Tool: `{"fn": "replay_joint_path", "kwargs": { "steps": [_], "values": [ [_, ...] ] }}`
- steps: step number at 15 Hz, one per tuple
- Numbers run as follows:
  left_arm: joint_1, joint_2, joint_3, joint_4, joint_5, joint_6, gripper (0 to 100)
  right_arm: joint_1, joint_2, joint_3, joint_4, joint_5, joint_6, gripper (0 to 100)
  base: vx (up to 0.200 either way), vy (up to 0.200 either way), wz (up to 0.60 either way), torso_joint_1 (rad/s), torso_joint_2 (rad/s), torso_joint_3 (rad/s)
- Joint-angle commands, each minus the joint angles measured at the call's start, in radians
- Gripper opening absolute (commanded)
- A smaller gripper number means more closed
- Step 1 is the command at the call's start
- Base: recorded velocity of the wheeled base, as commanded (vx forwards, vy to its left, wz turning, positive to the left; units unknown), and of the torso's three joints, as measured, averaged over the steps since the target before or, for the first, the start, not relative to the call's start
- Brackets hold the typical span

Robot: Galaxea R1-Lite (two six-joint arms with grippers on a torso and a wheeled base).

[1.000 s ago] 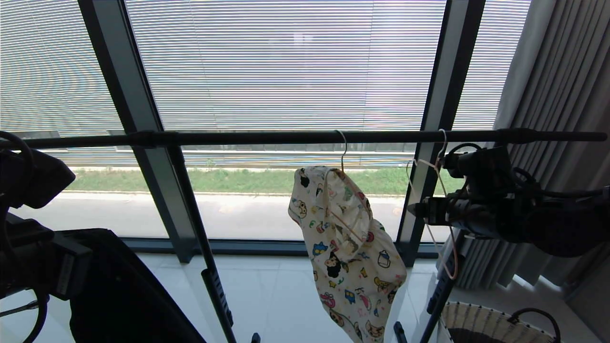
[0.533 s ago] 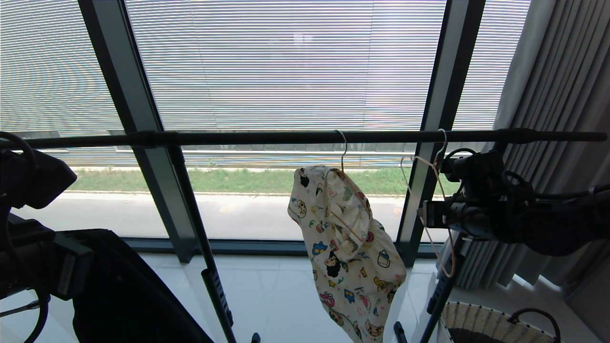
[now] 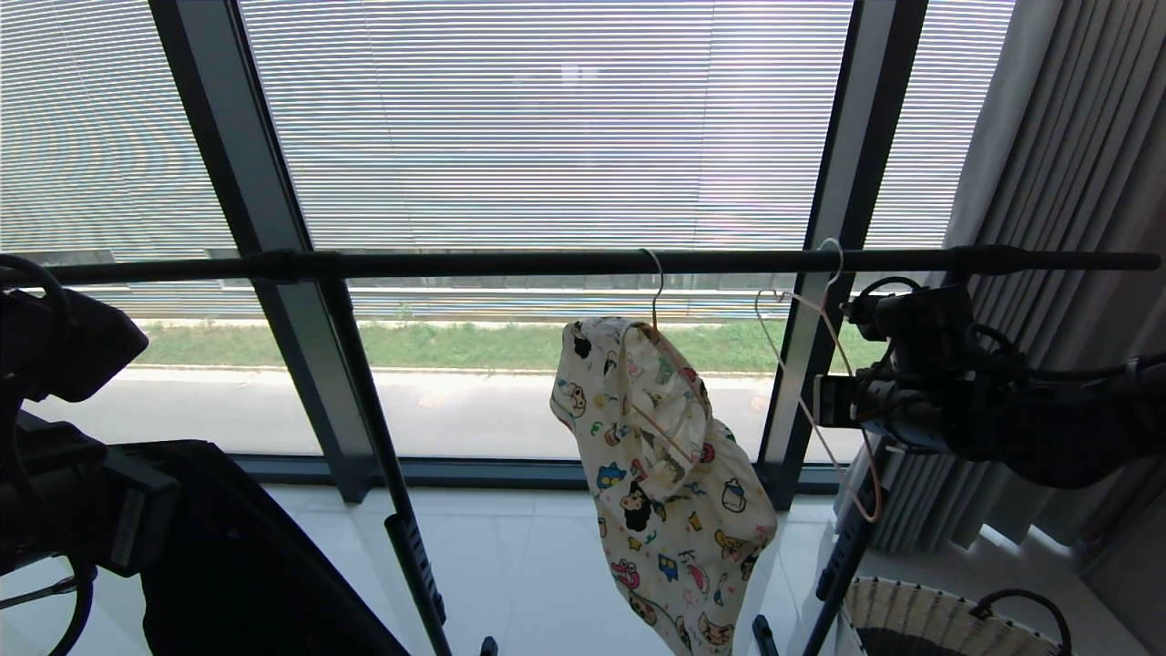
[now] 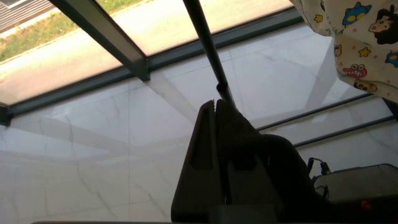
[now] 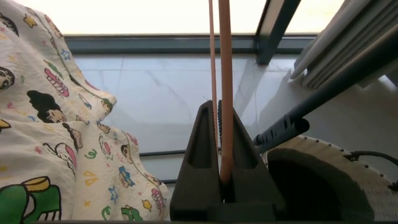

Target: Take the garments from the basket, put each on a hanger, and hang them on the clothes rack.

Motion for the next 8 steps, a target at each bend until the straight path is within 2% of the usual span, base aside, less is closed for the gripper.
{"fn": "replay_joint_path", "kwargs": {
  "steps": [1,3,8],
  "values": [
    [0.0,-0.001,0.0,0.0,0.0,0.0,0,0.0,-0.029,0.007,-0.018,-0.003,-0.017,0,0.0,0.0,0.0,0.0,0.0,0.0],
    [0.0,-0.003,0.0,0.0,0.0,0.0,0,0.002,-0.071,0.052,-0.067,-0.001,-0.07,0,0.0,0.0,0.0,0.0,0.0,0.0],
    [0.0,-0.007,-0.003,0.0,0.004,0.001,0,0.014,-0.183,0.285,-0.288,-0.001,-0.185,0,0.0,0.0,0.0,0.0,0.0,0.0]
  ]
}}
